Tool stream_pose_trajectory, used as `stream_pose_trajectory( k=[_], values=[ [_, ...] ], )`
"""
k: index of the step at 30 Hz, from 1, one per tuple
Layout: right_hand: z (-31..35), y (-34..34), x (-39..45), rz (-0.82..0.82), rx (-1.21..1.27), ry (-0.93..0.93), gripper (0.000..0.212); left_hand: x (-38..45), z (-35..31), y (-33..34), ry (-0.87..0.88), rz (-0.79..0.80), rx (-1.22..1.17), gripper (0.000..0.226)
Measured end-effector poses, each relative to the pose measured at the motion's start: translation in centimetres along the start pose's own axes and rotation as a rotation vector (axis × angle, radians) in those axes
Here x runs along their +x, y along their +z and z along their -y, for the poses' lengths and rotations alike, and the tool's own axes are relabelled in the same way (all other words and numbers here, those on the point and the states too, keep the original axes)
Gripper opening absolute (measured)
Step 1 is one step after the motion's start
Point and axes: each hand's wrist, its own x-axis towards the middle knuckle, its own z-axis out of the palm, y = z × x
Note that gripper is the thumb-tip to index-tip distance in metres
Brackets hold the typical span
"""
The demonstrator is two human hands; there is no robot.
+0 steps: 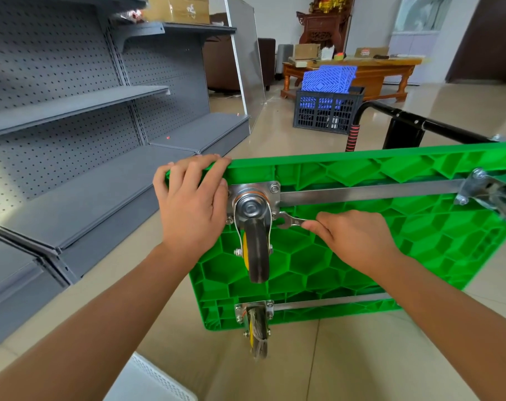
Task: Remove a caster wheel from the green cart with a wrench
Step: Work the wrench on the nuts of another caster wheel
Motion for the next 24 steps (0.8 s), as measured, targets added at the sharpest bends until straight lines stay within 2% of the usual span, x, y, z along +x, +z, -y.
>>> stream_pose_trajectory(
  k=[4, 13, 18, 24],
  values=[
    [0.1, 0.3, 0.7, -0.026, -0.009, -0.013, 0.058, 0.0, 0.0, -0.1, -0.001, 0.003, -0.003, 0.036],
    [-0.7, -1.2, 3.0, -0.052, -0.099, -0.167, 0.062, 0.0, 0.0, 0.0, -0.01, 0.007, -0.01, 0.037],
    [-0.6, -3.1, 4.4, 0.134, -0.101, -0.201, 0.066, 0.0, 0.1, 0.1, -0.018, 0.013, -0.011, 0.037],
    [-0.5, -3.7, 5.1, 0.116, -0.075, -0.199, 0.068, 0.0, -0.1, 0.1, -0.024, 0.009, -0.026, 0.037]
  ],
)
